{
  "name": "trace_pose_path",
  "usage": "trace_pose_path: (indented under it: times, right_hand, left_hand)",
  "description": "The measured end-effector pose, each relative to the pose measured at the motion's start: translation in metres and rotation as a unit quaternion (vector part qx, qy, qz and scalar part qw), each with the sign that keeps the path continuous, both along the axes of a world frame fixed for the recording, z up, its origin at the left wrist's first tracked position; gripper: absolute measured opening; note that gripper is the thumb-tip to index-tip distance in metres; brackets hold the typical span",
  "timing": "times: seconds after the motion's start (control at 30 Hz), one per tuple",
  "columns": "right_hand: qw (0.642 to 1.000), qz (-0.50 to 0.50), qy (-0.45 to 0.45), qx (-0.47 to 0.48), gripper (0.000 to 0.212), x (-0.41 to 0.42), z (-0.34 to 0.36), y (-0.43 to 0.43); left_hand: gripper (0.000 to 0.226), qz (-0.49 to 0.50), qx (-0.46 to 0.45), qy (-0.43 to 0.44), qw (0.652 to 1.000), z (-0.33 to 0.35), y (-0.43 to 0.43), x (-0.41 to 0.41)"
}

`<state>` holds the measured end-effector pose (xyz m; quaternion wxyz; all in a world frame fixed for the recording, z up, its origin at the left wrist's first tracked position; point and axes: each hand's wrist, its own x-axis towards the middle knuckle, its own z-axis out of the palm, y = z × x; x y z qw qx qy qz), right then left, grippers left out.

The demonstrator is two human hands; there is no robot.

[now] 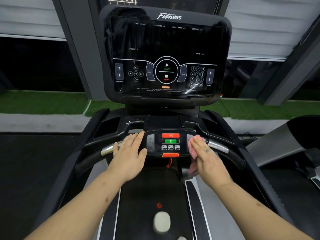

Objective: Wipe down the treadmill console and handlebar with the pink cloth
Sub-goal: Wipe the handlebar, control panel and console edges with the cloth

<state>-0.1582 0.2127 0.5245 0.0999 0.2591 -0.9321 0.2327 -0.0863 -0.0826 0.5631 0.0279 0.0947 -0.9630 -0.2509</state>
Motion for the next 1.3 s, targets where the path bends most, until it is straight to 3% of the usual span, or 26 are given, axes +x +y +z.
trace_pose_path:
  times: [0.2,0.4,0.5,0.67,0.9,1.17,1.3]
  right_hand:
    - [1.0,-0.005,0.007,-0.019,0.063,0.032,-0.017,-0.001]
    - [0.998,-0.027,0.048,0.036,0.074,0.039,-0.019,-0.01]
    - [0.995,-0.019,0.079,0.053,0.049,0.042,-0.015,-0.023]
    - [0.996,0.031,0.072,0.052,0.056,0.051,-0.038,-0.066]
    - [0.984,0.12,0.055,0.12,0.063,0.051,-0.037,-0.118]
    - [0.991,0.097,0.079,0.054,0.058,0.045,-0.032,-0.063]
    - [0.991,0.089,0.074,0.062,0.058,0.05,-0.033,-0.076]
  left_hand:
    - [0.064,-0.005,0.003,-0.005,1.0,0.001,-0.001,0.0]
    - [0.064,-0.003,0.004,-0.009,1.0,0.001,0.0,0.0]
    - [0.064,0.001,0.003,-0.01,1.0,0.001,0.001,0.0]
    - [0.063,0.005,0.001,-0.011,1.0,0.0,0.002,-0.001]
    - [0.063,0.006,0.005,-0.01,1.0,0.001,0.003,-0.001]
    - [0.063,-0.003,0.008,-0.015,1.0,0.002,0.001,0.001]
    - [0.063,0.002,-0.001,-0.01,1.0,0.0,0.001,0.001]
